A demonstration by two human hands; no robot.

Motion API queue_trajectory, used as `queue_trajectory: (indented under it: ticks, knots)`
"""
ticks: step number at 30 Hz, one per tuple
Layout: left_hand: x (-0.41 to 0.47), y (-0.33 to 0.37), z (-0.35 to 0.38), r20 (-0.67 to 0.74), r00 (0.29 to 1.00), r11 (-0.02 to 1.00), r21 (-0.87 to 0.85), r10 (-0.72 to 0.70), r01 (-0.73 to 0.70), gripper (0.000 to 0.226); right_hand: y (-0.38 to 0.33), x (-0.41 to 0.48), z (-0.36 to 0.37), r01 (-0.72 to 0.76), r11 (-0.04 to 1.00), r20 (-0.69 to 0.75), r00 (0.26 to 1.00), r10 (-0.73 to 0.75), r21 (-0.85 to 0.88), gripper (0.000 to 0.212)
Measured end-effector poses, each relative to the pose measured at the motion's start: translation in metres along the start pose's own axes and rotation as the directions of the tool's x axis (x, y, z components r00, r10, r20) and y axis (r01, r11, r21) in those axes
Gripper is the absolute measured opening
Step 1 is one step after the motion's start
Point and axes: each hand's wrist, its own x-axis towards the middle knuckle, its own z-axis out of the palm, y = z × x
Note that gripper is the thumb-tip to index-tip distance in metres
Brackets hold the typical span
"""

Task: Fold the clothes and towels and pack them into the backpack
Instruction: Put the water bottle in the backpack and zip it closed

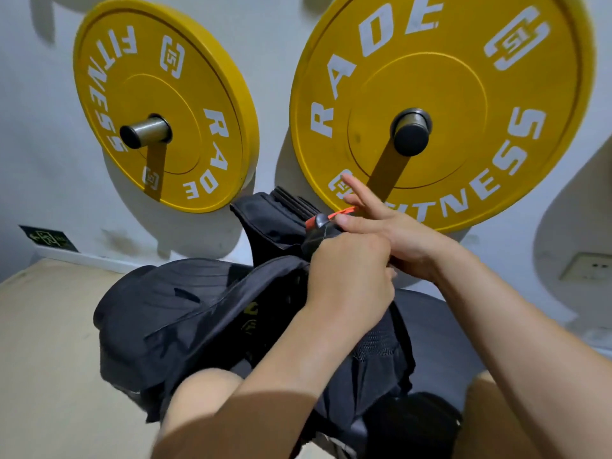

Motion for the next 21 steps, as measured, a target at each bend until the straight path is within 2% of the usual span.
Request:
queue_trajectory:
  ticks: [1,2,3,4,6,7,10,13,14,15,16,17,18,19,20,21]
  knots:
    - [0.001,0.004,-0.003,0.046,0.998,0.999,-0.011,0.032,-0.032,0.013,0.001,-0.003,-0.004,-0.051,0.999,-0.022,0.998,0.051,0.000,0.082]
    - [0.001,0.007,-0.005,0.100,0.994,0.998,-0.038,0.054,-0.051,0.014,0.001,-0.007,-0.008,-0.090,0.996,-0.012,0.996,0.090,-0.013,0.085]
    - [0.000,0.011,-0.007,0.142,0.988,0.996,-0.066,0.066,-0.057,0.016,-0.001,-0.011,-0.011,-0.112,0.993,0.010,0.994,0.113,-0.040,0.077]
    - [-0.004,0.015,-0.007,0.169,0.982,0.993,-0.087,0.088,-0.074,0.018,-0.004,-0.015,-0.015,-0.109,0.989,0.040,0.993,0.113,-0.104,0.059]
    - [-0.017,0.021,-0.006,0.071,0.978,0.978,-0.089,0.194,-0.188,0.015,-0.013,-0.026,-0.019,-0.051,0.966,0.101,0.992,0.079,-0.254,0.026]
    - [-0.023,0.022,-0.002,0.055,0.975,0.974,-0.086,0.213,-0.208,0.015,-0.017,-0.033,-0.020,-0.031,0.958,0.129,0.989,0.070,-0.284,0.022]
    - [-0.044,0.026,0.016,-0.016,0.955,0.950,-0.102,0.295,-0.295,0.017,-0.014,-0.052,-0.023,-0.064,0.972,0.145,0.984,0.099,-0.228,0.023]
    - [-0.060,0.025,0.010,-0.100,0.919,0.878,-0.271,0.381,-0.394,0.016,0.002,-0.074,-0.026,-0.086,0.974,0.104,0.989,0.109,-0.210,0.032]
    - [-0.066,0.019,0.002,-0.161,0.922,0.859,-0.334,0.353,-0.387,0.014,0.009,-0.082,-0.028,-0.091,0.975,0.092,0.990,0.111,-0.204,0.039]
    - [-0.072,0.009,-0.008,-0.164,0.943,0.871,-0.366,0.288,-0.329,0.014,0.016,-0.090,-0.030,-0.098,0.976,0.074,0.991,0.114,-0.193,0.045]
    - [-0.076,-0.004,-0.018,-0.101,0.974,0.920,-0.319,0.205,-0.227,0.023,0.022,-0.098,-0.032,-0.104,0.977,0.059,0.991,0.117,-0.186,0.049]
    - [-0.080,-0.020,-0.025,0.072,0.990,0.979,-0.174,0.124,-0.110,0.041,0.027,-0.106,-0.033,-0.118,0.975,0.045,0.991,0.128,-0.188,0.052]
    - [-0.085,-0.033,-0.029,0.288,0.957,0.999,0.009,0.030,-0.034,0.060,0.029,-0.113,-0.035,-0.128,0.971,0.032,0.990,0.137,-0.200,0.053]
    - [-0.089,-0.041,-0.031,0.457,0.888,0.991,0.131,-0.039,-0.024,0.071,0.029,-0.121,-0.035,-0.138,0.967,0.024,0.989,0.146,-0.215,0.053]
    - [-0.093,-0.045,-0.029,0.544,0.835,0.982,0.186,-0.084,-0.022,0.069,0.029,-0.128,-0.035,-0.150,0.959,0.023,0.987,0.161,-0.240,0.053]
    - [-0.094,-0.044,-0.026,0.551,0.832,0.973,0.219,-0.067,-0.068,0.058,0.027,-0.134,-0.033,-0.161,0.944,0.034,0.983,0.178,-0.288,0.056]
